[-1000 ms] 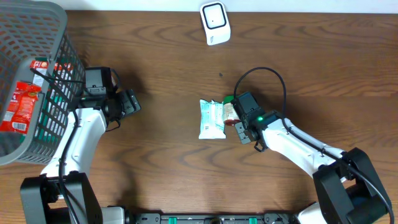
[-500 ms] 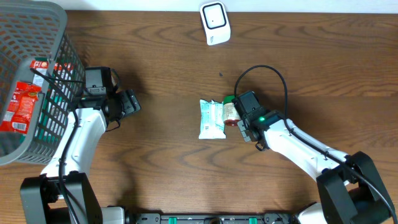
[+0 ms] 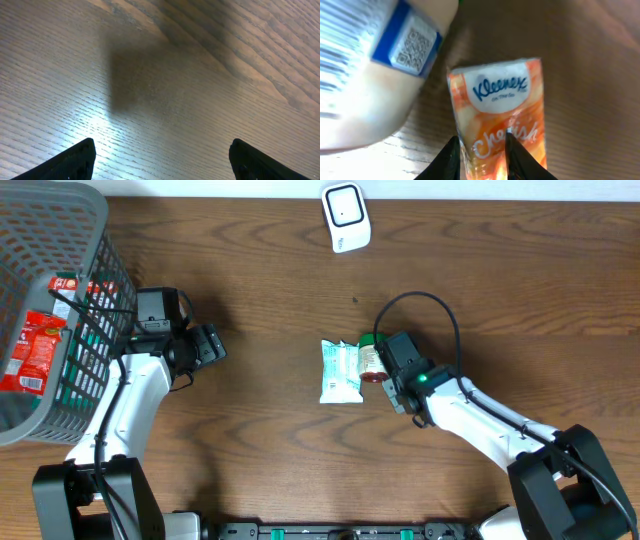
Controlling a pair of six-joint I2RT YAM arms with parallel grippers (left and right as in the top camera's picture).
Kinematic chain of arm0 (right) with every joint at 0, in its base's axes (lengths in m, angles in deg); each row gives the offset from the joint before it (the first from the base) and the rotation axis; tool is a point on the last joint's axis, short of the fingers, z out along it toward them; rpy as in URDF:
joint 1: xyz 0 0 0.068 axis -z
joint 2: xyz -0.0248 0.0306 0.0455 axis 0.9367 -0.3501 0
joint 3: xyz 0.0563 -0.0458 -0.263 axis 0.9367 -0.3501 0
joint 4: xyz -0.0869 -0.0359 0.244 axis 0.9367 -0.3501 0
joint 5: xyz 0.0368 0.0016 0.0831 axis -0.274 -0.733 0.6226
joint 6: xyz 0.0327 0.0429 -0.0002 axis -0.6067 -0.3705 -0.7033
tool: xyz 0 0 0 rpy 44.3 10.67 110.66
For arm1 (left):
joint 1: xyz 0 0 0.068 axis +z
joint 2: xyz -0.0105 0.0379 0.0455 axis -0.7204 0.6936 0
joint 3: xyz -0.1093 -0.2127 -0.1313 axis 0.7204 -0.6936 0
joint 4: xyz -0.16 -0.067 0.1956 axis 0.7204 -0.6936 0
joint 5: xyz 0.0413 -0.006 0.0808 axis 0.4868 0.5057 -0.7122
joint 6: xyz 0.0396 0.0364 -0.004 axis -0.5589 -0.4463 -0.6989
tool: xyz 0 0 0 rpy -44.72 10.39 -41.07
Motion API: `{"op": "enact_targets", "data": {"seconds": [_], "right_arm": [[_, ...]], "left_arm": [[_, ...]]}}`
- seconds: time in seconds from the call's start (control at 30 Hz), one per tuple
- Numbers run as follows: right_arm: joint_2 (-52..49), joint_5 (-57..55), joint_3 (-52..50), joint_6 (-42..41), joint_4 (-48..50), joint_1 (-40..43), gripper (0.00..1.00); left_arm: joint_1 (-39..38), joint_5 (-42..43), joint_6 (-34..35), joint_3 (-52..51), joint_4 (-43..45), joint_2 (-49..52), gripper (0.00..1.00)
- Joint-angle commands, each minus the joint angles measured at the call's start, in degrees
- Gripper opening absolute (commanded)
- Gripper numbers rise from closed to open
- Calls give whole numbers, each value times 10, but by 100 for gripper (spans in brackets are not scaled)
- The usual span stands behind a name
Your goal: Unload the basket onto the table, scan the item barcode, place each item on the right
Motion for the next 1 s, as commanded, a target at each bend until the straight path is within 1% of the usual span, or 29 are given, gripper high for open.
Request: {"op": "enact_targets", "data": {"seconds": [0.0,0.1,0.17,0.23,0.37,0.43,0.57,0.67,0.73,0.83,0.97], "right_arm": [[9,-13,-33,8,22,2,24],[9,-13,-43,8,36,3,20],[9,-16,-42,7,42,7,13],[10,-18,-38,-6,43,15,2],[28,-10,-18,-44,24,40,1],[51,29,1,-44,6,56,1],[114,165,49,-58,-33,104,1],[152,287,75,-98,-57,156,1],[166,372,76,-128,-55,193,1],[161,478,73,-163,-54,246,1],[134,589,45,-169,-25,289,1]], "left_arm": [[2,-3,1,7,1,-5,86],[2,-3,1,7,1,-5,86],[2,-3,1,7,0,-5,86],[2,-3,1,7,1,-5,86],[2,-3,1,7,0,-5,86],[2,-3,1,7,1,-5,86],[2,-3,1,7,0,-5,86],[2,-3,1,7,0,-5,86],[2,-3,1,7,1,-5,86],[2,-3,1,7,1,-5,86],[2,-3,1,7,0,-5,86]]}}
